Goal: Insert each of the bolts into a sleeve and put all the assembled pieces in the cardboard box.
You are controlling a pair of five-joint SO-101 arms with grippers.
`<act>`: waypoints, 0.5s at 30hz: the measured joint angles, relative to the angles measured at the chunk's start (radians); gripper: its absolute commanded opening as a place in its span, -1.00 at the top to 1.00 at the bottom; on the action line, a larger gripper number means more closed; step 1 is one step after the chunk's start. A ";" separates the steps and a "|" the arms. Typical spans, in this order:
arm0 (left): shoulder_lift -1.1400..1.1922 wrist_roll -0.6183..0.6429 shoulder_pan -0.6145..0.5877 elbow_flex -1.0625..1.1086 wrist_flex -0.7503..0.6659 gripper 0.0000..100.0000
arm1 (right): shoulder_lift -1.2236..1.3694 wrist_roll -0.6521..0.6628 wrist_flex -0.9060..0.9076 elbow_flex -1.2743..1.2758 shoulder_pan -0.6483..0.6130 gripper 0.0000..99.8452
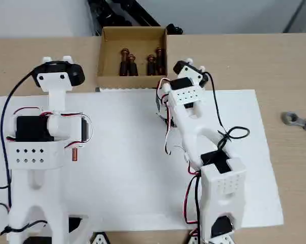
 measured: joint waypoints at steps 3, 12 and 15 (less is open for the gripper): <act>0.000 0.000 0.000 0.000 0.000 0.99 | 0.003 0.043 0.097 -0.063 -0.014 0.99; 0.000 0.000 0.000 0.000 0.000 0.99 | -0.083 0.152 0.227 -0.184 -0.015 0.99; 0.000 -0.023 0.000 0.000 0.000 0.99 | -0.173 0.204 0.245 -0.184 -0.018 0.99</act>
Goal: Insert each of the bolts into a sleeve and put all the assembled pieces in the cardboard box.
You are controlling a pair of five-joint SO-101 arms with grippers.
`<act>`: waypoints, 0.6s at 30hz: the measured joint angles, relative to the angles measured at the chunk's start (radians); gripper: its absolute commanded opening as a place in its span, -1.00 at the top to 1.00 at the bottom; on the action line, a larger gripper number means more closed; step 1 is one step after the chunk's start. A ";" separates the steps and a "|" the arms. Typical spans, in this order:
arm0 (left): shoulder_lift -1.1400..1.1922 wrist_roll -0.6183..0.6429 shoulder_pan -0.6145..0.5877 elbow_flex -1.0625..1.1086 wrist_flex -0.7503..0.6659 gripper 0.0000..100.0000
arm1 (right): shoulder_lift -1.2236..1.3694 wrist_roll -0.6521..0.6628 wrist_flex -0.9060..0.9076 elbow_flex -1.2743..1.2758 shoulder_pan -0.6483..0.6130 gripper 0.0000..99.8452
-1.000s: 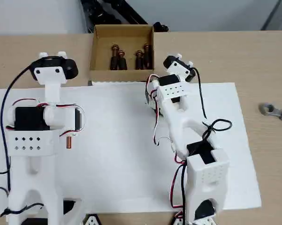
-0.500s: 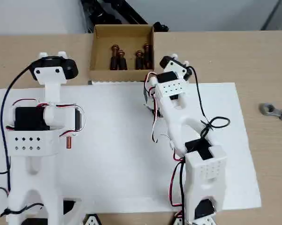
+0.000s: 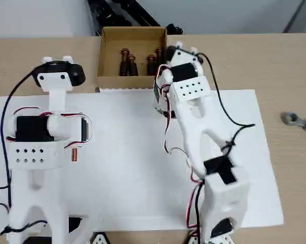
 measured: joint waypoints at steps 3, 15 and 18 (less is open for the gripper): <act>0.000 -0.015 0.000 0.000 0.000 0.99 | -0.094 0.074 0.035 0.000 0.000 0.99; 0.000 -0.017 0.000 0.000 -0.014 0.99 | -0.479 0.508 0.118 0.000 0.002 0.99; 0.000 -0.017 0.000 0.000 -0.014 0.99 | -0.572 0.609 0.118 0.005 0.002 0.99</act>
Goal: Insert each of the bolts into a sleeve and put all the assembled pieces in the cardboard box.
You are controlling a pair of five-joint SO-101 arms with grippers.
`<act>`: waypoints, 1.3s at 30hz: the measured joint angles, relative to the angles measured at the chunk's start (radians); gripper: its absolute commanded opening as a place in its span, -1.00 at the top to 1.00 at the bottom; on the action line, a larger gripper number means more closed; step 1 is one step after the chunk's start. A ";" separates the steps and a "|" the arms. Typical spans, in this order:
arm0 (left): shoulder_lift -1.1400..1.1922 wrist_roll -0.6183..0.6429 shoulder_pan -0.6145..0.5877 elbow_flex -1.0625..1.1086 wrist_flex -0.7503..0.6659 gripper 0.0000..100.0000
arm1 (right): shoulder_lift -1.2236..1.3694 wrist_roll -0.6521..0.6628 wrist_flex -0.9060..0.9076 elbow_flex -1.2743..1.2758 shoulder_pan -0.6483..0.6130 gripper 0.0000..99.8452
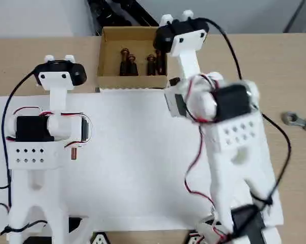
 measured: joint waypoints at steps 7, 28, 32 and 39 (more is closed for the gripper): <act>0.000 0.002 0.000 0.000 -0.043 0.99 | -0.236 0.071 0.003 0.229 -0.002 0.99; 0.000 0.120 0.000 -0.018 -0.253 0.99 | -1.036 0.051 -0.632 1.240 -0.002 0.99; 0.000 0.155 0.000 -0.094 -0.322 0.99 | -1.028 0.051 -0.884 1.422 -0.034 0.99; 0.000 0.210 0.035 -0.181 -0.359 0.99 | -0.962 -0.020 -1.168 1.545 -0.180 0.99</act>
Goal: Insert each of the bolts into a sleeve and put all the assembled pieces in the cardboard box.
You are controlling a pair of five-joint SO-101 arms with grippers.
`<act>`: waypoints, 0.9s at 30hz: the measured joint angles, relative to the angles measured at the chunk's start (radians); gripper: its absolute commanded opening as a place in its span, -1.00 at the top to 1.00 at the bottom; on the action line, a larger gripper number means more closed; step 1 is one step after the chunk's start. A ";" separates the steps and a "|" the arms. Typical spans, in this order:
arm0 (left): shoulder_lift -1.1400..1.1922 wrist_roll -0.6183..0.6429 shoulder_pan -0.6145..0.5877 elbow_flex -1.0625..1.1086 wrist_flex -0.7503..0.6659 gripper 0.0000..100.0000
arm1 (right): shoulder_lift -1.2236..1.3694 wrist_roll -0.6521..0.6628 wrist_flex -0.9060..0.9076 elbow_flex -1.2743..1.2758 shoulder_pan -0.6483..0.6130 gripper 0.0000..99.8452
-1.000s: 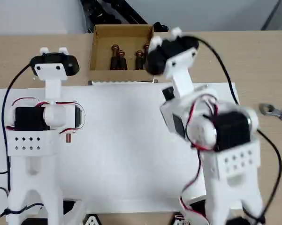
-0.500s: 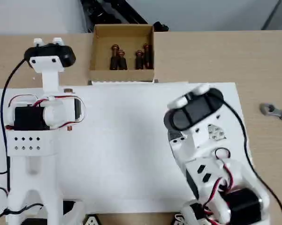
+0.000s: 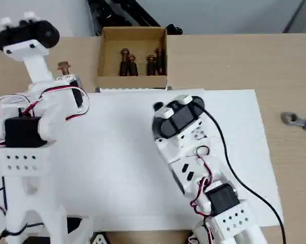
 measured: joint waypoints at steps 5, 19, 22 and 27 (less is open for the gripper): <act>-0.043 0.002 0.109 -0.009 -0.005 0.99 | -0.044 -0.008 -0.021 0.015 -0.057 0.99; -0.413 -0.032 0.167 0.296 -0.172 0.99 | -0.473 0.032 0.046 0.273 -0.066 1.00; -0.535 -0.035 0.236 0.479 -0.310 0.99 | -0.503 0.032 -0.006 0.361 -0.064 1.00; -0.743 -0.038 0.293 0.736 -0.545 0.99 | -0.525 0.032 -0.026 0.371 -0.106 1.00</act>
